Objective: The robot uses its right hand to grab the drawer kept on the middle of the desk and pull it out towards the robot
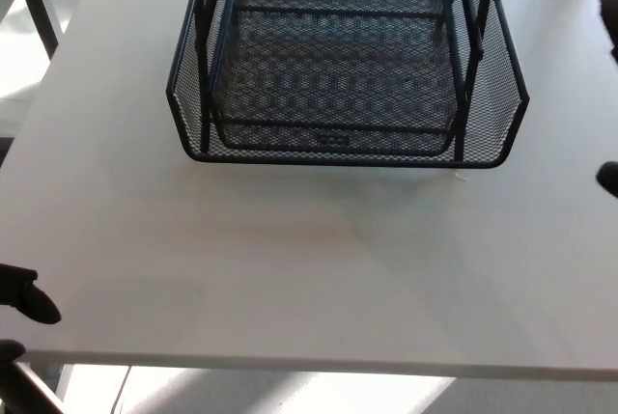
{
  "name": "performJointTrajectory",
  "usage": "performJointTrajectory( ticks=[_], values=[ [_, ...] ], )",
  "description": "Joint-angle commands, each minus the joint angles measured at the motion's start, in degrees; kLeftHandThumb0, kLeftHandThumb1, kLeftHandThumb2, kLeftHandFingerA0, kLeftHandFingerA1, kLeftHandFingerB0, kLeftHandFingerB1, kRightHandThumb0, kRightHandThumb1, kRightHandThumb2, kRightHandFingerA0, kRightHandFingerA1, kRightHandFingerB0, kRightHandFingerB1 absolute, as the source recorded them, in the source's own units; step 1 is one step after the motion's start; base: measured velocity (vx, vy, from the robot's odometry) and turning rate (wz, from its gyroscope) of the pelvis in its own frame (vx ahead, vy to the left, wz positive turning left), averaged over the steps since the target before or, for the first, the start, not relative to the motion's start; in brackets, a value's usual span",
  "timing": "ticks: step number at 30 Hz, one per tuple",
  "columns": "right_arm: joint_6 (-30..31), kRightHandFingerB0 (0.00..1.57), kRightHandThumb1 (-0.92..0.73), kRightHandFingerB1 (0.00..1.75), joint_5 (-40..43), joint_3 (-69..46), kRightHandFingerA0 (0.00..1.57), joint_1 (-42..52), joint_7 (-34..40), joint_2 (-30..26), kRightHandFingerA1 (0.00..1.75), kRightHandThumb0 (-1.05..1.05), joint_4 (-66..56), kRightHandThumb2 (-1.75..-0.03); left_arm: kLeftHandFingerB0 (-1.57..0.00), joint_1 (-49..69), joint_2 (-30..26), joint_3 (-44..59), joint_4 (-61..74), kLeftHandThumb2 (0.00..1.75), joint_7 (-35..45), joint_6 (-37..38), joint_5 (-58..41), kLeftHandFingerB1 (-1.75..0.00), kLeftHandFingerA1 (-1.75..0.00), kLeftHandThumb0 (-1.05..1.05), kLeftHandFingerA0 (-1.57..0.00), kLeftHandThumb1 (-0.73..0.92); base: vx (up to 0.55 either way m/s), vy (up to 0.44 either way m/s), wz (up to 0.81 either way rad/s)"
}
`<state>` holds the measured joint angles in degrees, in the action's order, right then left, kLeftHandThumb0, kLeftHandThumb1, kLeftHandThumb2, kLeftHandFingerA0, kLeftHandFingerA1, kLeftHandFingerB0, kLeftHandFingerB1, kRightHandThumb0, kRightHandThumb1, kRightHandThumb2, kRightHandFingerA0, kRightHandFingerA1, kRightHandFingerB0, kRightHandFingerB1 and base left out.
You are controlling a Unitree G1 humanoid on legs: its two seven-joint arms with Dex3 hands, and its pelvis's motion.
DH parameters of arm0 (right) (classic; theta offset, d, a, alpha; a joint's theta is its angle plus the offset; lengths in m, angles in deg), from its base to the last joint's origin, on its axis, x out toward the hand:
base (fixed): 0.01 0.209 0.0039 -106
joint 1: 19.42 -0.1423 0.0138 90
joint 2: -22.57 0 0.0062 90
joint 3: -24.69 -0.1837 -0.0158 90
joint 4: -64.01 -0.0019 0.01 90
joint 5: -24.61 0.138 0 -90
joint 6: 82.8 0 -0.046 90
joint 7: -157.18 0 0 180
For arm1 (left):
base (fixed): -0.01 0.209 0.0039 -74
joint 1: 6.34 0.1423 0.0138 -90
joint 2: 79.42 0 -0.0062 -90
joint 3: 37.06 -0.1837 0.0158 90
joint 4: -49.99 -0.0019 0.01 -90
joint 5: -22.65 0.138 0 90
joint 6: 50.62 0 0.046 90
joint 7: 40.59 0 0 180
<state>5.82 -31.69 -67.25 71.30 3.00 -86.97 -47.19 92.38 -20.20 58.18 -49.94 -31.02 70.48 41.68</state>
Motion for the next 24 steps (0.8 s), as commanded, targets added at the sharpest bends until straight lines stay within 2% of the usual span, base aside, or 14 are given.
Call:
performJointTrajectory(
  ticks=[1,2,5,6,8,9,14,16,17,18,19,21,22,24],
  values=[
    [-1.7,0.0,-0.36,0.25,12.63,-21.47,0.0,12.94,-8.37,-3.88,0.11,-0.69,-3.89,-0.69,-0.82,1.55,-0.81,1.56,-0.81,0.57,-0.4,1.51,0.58,-0.58,-0.87,-0.28,-0.79,0.56,0.0,0.0,0.0],
    [-1.45,0.0,-0.43,0.2,12.93,-25.39,0.0,15.27,-7.39,-3.24,0.04,-0.84,-2.34,-0.75,-0.81,1.56,-0.83,1.58,-0.91,0.57,-0.56,1.94,0.62,-0.58,-0.88,-0.28,-0.79,0.56,0.0,0.0,0.0],
    [-2.79,0.01,-0.4,0.23,13.6,-28.59,0.0,16.94,-5.65,-2.89,0.08,-0.79,0.03,-0.75,-0.82,1.58,-0.81,1.6,-1.0,0.57,-0.69,2.32,0.57,-0.59,-0.89,-0.27,-0.8,0.56,0.0,0.0,0.0],
    [-4.11,0.0,-0.46,0.15,13.49,-30.52,0.0,17.8,-2.47,-2.97,0.0,-0.88,3.84,-0.76,-0.82,1.6,-0.75,1.63,-1.04,0.57,-0.78,2.5,0.51,-0.58,-0.88,-0.28,-0.8,0.56,0.0,0.0,0.0],
    [-3.2,0.0,-0.47,0.16,12.29,-32.27,0.0,18.33,0.29,-3.07,0.03,-0.9,10.04,-0.78,-0.8,1.71,-0.87,1.61,-0.79,0.57,-0.41,1.82,0.54,-0.57,-0.86,-0.27,-0.79,0.57,0.0,0.0,0.0],
    [-3.02,0.08,-0.54,0.16,12.45,-32.75,0.0,18.37,0.65,-3.08,0.05,-0.97,12.02,-0.86,-0.8,1.74,-0.87,1.62,-0.74,0.57,-0.35,1.82,0.46,-0.56,-0.86,-0.27,-0.79,0.57,0.0,0.0,0.0],
    [-5.72,0.0,-0.61,0.24,13.51,-33.03,0.0,16.1,7.32,-3.43,0.09,-0.98,27.93,-0.98,-0.81,1.32,-0.98,1.54,-1.7,0.57,-0.74,2.8,0.72,-0.57,-0.85,-0.27,-0.79,0.57,0.0,0.0,0.0],
    [-9.63,0.01,-0.53,0.36,16.39,-33.11,0.0,13.96,11.87,-2.63,0.11,-0.91,38.34,-0.92,-0.81,1.21,-0.96,1.44,-2.05,0.56,-0.65,3.04,0.54,-0.57,-0.87,-0.26,-0.8,0.56,0.0,0.0,0.0],
    [-10.65,0.02,-0.69,0.41,15.84,-32.48,0.0,13.37,13.91,-3.25,0.16,-0.74,42.09,-0.61,-0.82,1.27,-0.94,1.52,-1.61,0.57,-0.47,2.81,0.4,-0.58,-0.88,-0.27,-0.8,0.56,0.0,0.0,0.0],
    [-11.3,0.09,-0.6,0.43,16.04,-32.17,0.0,12.55,15.14,-3.23,0.4,-0.67,44.81,-0.58,-0.82,1.18,-0.9,1.51,-1.89,0.57,-0.77,3.43,0.44,-0.58,-0.88,-0.26,-0.81,0.55,0.0,0.0,0.0],
    [-11.44,0.05,-0.66,0.43,16.18,-32.01,0.0,11.97,15.91,-3.09,0.28,-0.71,46.64,-0.59,-0.82,1.12,-0.88,1.46,-2.09,0.57,-0.94,3.75,0.52,-0.59,-0.88,-0.26,-0.81,0.56,0.0,0.0,0.0],
    [-11.42,0.05,-0.66,0.43,16.22,-31.88,0.0,11.53,16.56,-3.01,0.28,-0.71,48.12,-0.59,-0.82,1.09,-0.87,1.39,-2.19,0.57,-0.99,3.82,0.61,-0.59,-0.88,-0.26,-0.81,0.56,0.0,0.0,0.0],
    [-11.24,0.1,-0.65,0.42,16.17,-31.47,0.0,11.03,17.85,-2.43,0.43,-0.69,50.88,-0.59,-0.81,0.93,-0.82,1.3,-2.45,0.57,-1.05,3.82,0.69,-0.6,-0.9,-0.28,-0.8,0.56,0.0,0.0,0.0],
    [-11.1,0.09,-0.61,0.42,17.9,-30.73,0.01,9.53,16.53,-1.0,0.47,-0.64,57.32,-0.58,-0.8,1.03,-1.0,1.22,-2.1,0.57,-0.42,2.84,0.65,-0.58,-0.89,-0.28,-0.79,0.57,0.0,0.0,0.0]
  ],
)
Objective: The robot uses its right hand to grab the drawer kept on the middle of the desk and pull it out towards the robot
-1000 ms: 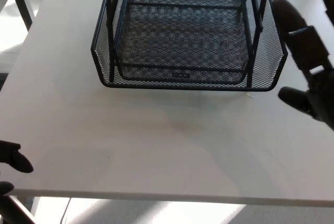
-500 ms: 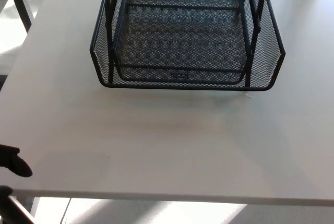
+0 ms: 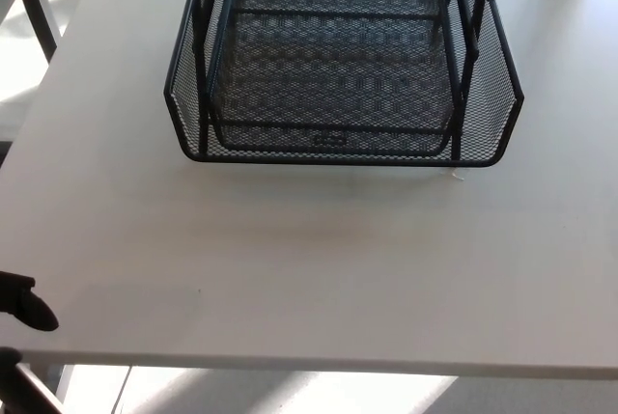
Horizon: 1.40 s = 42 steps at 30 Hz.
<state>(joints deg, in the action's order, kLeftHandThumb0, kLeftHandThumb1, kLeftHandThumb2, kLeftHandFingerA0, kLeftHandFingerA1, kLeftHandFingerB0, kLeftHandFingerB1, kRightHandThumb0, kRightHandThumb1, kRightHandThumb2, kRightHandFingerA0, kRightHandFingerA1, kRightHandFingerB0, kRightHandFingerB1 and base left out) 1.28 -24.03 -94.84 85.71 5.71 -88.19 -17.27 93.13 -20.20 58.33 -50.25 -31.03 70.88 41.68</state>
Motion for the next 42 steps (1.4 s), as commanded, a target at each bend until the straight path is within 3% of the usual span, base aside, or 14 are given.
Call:
performJointTrajectory(
  ticks=[1,5,7,8,9,10,12,13,14,15,16,17,24,42],
  values=[
    [-6.35,0.08,-0.63,0.38,10.96,-2.92,0.0,-4.96,12.3,0.82,0.45,-0.64,28.66,-0.59,-0.8,0.27,-0.96,1.08,-1.79,0.57,-0.41,2.54,0.55,-0.6,-0.9,-0.28,-0.79,0.57,0.0,0.0,0.0],
    [-3.91,0.04,-0.67,0.41,12.77,-2.55,0.0,-6.25,7.63,1.66,0.34,-0.66,31.89,-0.61,-0.81,-0.29,-0.6,0.9,-2.24,0.57,-0.81,2.87,0.59,-0.6,-0.89,-0.28,-0.79,0.56,0.0,0.0,0.0],
    [-4.83,0.09,-0.63,0.42,15.2,-2.95,0.0,-7.23,5.72,3.08,0.42,-0.62,33.74,-0.59,-0.81,-0.4,-0.61,0.84,-2.56,0.57,-0.8,3.0,0.54,-0.59,-0.89,-0.28,-0.79,0.56,0.0,0.0,0.0],
    [-5.76,0.14,-0.41,0.51,16.68,-3.36,0.03,-8.68,6.82,4.8,0.53,-0.63,36.31,-0.81,-0.8,-0.4,-0.63,0.82,-2.46,0.57,-0.51,2.59,0.42,-0.59,-0.89,-0.28,-0.78,0.56,0.0,0.0,0.0],
    [-4.08,0.0,-0.43,0.51,16.71,-3.02,0.07,-9.64,6.25,5.61,0.58,-0.38,37.83,-0.99,-0.81,-0.51,-0.49,0.71,-2.56,0.57,-0.73,2.76,0.57,-0.58,-0.88,-0.28,-0.79,0.56,0.0,0.0,0.0],
    [-2.04,0.18,-0.58,0.42,17.39,-2.92,0.02,-10.95,4.34,6.43,0.49,-0.58,39.81,-0.58,-0.81,-0.66,-0.27,0.58,-2.7,0.57,-0.89,3.0,0.56,-0.58,-0.88,-0.27,-0.79,0.57,0.0,0.0,0.0],
    [-2.11,0.2,-0.55,0.4,19.9,-3.74,0.02,-12.54,2.32,7.69,0.45,-0.54,42.86,-0.59,-0.81,-0.6,-0.25,0.59,-2.49,0.57,-0.79,2.74,0.56,-0.58,-0.88,-0.28,-0.79,0.57,0.0,0.0,0.0],
    [-1.68,0.15,-0.43,0.46,19.57,-3.21,0.03,-12.72,2.08,7.89,0.51,-0.56,44.05,-0.74,-0.8,-0.43,-0.15,0.49,-2.46,0.57,-0.8,2.51,0.71,-0.58,-0.87,-0.28,-0.78,0.57,0.0,0.0,0.0],
    [0.85,0.17,-0.58,0.37,19.4,-2.65,0.03,-12.48,0.09,8.4,0.43,-0.54,43.44,-0.59,-0.8,-0.31,-0.14,0.51,-2.12,0.57,-0.7,1.92,0.86,-0.58,-0.87,-0.28,-0.77,0.57,0.0,0.0,0.0],
    [1.68,0.14,-0.44,0.45,19.23,-2.35,0.05,-13.04,0.15,8.53,0.53,-0.58,44.53,-0.76,-0.79,-0.22,-0.06,0.46,-1.98,0.57,-0.37,1.53,0.6,-0.56,-0.86,-0.28,-0.77,0.58,0.0,0.0,0.0],
    [4.08,0.16,-0.59,0.35,18.47,-1.35,0.06,-13.43,-1.16,8.54,0.45,-0.56,44.96,-0.59,-0.8,-0.35,-0.02,0.38,-2.36,0.57,-0.58,2.02,0.66,-0.57,-0.86,-0.28,-0.78,0.57,0.0,0.0,0.0],
    [5.27,0.12,-0.44,0.45,18.11,-0.78,0.07,-13.44,-1.85,8.69,0.52,-0.6,44.83,-0.78,-0.8,-0.35,-0.02,0.37,-2.32,0.57,-0.59,1.9,0.74,-0.57,-0.86,-0.29,-0.77,0.57,0.0,0.0,0.0],
    [4.39,0.14,-0.39,0.46,22.25,0.93,0.05,-15.58,-10.44,8.95,0.52,-0.58,51.26,-0.73,-0.81,-0.57,0.36,0.45,-2.59,0.57,-0.48,2.21,-0.01,-0.57,-0.87,-0.27,-0.79,0.56,0.0,0.0,0.0],
    [1.99,0.15,-0.41,0.48,26.12,12.19,0.1,-16.23,-11.01,5.15,0.54,-0.65,54.0,-0.78,-0.81,0.69,0.67,1.23,-1.78,0.57,-0.96,2.25,0.83,-0.55,-0.85,-0.26,-0.8,0.56,0.0,0.0,0.0]
  ],
)
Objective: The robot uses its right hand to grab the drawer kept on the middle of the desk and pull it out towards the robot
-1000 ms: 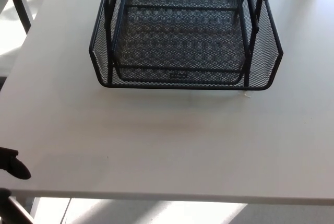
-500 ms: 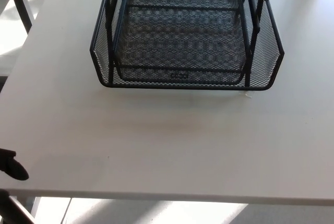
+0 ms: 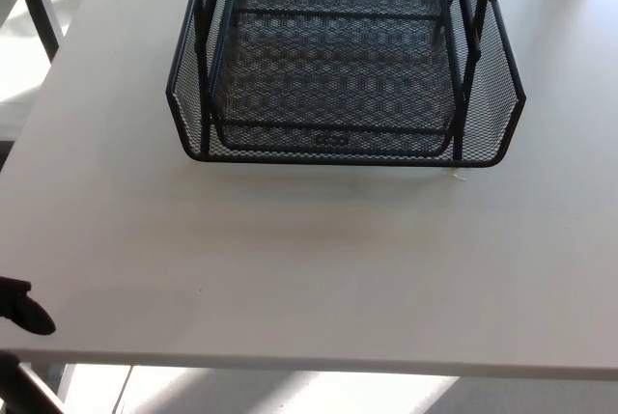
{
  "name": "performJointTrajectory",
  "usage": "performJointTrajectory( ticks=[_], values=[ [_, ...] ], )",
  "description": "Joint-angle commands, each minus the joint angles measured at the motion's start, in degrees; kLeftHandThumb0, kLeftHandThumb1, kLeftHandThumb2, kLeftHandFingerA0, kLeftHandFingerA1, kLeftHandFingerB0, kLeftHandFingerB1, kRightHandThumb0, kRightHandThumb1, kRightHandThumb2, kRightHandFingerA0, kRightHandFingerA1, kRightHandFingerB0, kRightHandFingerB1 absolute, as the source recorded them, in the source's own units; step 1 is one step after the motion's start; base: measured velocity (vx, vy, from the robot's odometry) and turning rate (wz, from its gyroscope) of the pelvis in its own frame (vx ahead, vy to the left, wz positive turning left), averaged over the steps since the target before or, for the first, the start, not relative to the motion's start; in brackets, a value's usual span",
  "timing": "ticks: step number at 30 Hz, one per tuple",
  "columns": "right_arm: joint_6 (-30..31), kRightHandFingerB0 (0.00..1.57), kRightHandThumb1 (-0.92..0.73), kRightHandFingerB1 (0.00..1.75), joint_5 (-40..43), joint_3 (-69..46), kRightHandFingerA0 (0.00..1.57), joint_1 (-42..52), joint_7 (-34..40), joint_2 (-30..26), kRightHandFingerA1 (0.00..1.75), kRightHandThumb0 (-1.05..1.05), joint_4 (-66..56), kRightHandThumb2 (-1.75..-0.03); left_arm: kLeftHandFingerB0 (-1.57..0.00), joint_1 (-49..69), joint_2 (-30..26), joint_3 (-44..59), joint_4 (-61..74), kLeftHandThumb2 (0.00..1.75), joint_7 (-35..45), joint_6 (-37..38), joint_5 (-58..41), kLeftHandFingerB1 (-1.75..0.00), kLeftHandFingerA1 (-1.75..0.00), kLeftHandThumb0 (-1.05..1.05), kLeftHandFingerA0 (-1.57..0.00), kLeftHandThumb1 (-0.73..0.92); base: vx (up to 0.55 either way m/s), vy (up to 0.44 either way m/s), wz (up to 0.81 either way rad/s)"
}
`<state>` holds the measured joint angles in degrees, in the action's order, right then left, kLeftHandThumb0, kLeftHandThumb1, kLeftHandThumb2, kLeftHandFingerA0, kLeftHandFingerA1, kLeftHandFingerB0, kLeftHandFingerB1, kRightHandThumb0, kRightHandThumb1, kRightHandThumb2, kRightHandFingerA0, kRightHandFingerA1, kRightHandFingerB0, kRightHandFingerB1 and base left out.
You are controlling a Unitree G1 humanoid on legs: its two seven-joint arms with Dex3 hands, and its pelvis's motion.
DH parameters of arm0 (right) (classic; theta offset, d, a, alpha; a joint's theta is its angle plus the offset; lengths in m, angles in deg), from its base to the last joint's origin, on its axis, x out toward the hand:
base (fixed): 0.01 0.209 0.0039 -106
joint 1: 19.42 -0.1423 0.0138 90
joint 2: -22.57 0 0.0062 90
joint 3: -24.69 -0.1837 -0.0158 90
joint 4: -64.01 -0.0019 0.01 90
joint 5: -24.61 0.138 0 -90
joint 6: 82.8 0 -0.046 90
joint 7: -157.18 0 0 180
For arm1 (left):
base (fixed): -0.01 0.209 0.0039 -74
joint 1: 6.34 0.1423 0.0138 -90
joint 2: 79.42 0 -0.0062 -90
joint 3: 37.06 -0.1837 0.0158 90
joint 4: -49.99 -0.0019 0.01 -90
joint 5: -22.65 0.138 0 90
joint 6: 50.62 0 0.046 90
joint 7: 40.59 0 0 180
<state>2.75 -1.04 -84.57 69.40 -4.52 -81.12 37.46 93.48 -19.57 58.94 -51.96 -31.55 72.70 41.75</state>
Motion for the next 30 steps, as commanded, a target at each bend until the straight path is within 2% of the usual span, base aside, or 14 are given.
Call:
performJointTrajectory(
  ticks=[1,6,9,18,22,30],
  values=[
    [0.4,0.15,-0.4,0.48,3.67,2.05,0.1,0.06,-0.84,-1.94,0.54,-0.65,-0.7,-0.77,-0.81,0.34,0.07,0.63,-0.15,0.57,-0.45,0.46,0.73,-0.56,-0.86,-0.27,-0.8,0.56,0.0,0.0,0.0],
    [-1.72,0.15,-0.39,0.48,6.45,2.28,0.07,-0.12,-1.32,-2.24,0.54,-0.63,0.39,-0.75,-0.82,0.29,0.11,0.63,-0.28,0.57,-0.17,0.4,0.37,-0.56,-0.87,-0.26,-0.81,0.55,0.0,0.0,0.0],
    [-1.53,0.12,-0.41,0.48,5.77,4.12,0.12,0.52,-0.45,-2.77,0.57,-0.64,-0.38,-0.75,-0.81,0.29,0.18,0.63,-0.28,0.57,-0.16,0.17,0.46,-0.57,-0.87,-0.27,-0.79,0.56,0.0,0.0,0.0],
    [-2.47,0.15,-0.4,0.48,8.29,5.22,0.08,0.91,0.1,-3.21,0.54,-0.64,-0.56,-0.77,-0.81,0.98,0.18,0.91,0.33,0.57,-0.2,0.2,0.57,-0.56,-0.87,-0.27,-0.8,0.56,0.0,0.0,0.0],
    [-2.12,0.16,-0.39,0.49,7.75,6.61,0.13,0.48,1.21,-3.52,0.56,-0.64,-0.09,-0.77,-0.81,0.92,0.19,0.88,-0.07,0.57,-0.58,0.5,0.96,-0.56,-0.88,-0.28,-0.8,0.56,0.0,0.0,0.0],
    [-2.46,0.14,-0.4,0.49,9.61,7.48,0.11,0.43,-0.21,-3.96,0.56,-0.64,0.03,-0.77,-0.81,1.17,0.14,0.99,0.54,0.57,-0.35,-0.1,1.05,-0.56,-0.85,-0.28,-0.79,0.56,0.0,0.0,0.0]
  ],
)
